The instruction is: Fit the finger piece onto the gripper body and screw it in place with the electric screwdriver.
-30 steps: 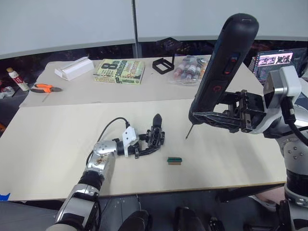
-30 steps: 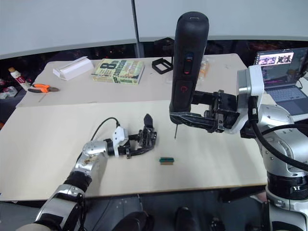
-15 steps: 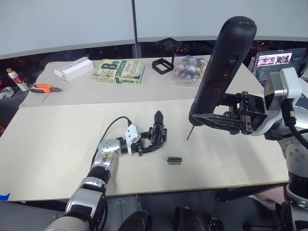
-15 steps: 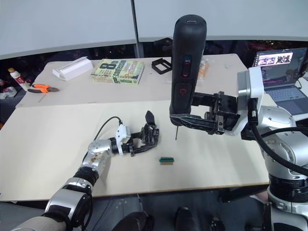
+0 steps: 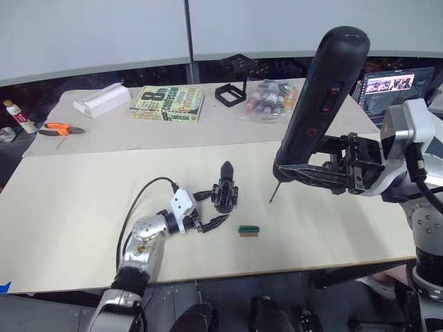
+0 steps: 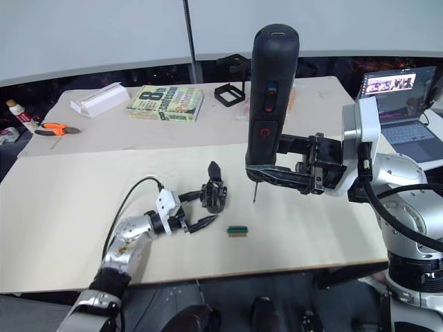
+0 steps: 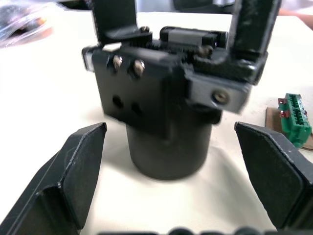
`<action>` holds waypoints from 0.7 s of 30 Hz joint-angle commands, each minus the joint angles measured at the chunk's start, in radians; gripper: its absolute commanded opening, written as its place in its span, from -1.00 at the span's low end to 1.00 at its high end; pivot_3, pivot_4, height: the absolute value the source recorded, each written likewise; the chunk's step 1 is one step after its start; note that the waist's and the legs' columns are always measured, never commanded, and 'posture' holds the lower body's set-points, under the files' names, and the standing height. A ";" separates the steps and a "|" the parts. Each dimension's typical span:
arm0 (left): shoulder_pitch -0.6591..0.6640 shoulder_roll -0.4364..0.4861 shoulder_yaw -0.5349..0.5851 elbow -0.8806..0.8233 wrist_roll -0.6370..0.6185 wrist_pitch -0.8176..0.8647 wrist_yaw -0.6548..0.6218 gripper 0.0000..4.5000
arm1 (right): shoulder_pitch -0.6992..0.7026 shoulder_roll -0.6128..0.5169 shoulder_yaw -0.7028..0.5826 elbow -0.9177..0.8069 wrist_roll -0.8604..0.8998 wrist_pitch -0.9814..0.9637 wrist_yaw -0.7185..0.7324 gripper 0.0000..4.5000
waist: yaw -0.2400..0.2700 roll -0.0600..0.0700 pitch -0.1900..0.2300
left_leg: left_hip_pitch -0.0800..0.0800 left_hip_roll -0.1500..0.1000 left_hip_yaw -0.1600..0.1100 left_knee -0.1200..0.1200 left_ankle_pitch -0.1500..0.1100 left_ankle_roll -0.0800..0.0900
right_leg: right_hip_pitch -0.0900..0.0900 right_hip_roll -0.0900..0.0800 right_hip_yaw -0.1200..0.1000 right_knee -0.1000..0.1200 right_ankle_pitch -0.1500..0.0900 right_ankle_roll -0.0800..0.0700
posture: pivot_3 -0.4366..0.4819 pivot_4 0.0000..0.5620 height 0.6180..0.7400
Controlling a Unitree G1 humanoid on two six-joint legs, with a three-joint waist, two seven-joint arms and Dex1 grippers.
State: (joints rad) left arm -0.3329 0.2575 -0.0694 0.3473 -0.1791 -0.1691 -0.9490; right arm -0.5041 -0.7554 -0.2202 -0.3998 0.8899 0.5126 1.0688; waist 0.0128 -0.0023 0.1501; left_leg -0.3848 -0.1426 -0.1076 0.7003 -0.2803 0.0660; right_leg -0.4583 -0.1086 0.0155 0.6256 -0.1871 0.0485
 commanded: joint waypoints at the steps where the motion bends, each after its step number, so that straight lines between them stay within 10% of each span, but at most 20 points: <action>1: 0.028 -0.012 -0.023 -0.123 0.025 0.080 0.090 0.97 | -0.035 0.007 -0.021 -0.015 0.035 -0.015 0.007 -0.14 | 0.004 0.000 0.000 | 0.000 0.000 0.000 0.000 0.000 0.000 | 0.000 0.000 0.000 0.000 0.000 0.000 | -0.05 -0.47 1.00; 21: -0.023 -0.017 -0.067 -0.093 0.033 0.147 0.141 0.97 | -0.061 0.032 0.002 -0.011 0.028 -0.011 0.018 -0.14 | 0.006 0.000 0.000 | 0.000 0.000 0.000 0.000 0.000 0.000 | 0.000 0.000 -0.001 0.000 0.000 0.000 | -0.05 -0.47 1.00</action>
State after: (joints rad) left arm -0.3418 0.2323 -0.1418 0.2500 -0.1271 -0.0146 -0.7913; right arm -0.5339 -0.7258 -0.2007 -0.3837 0.8887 0.5126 1.0881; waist 0.0184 -0.0023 0.1501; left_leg -0.3847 -0.1427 -0.1076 0.7002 -0.2803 0.0659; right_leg -0.4582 -0.1090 0.0149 0.6257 -0.1870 0.0485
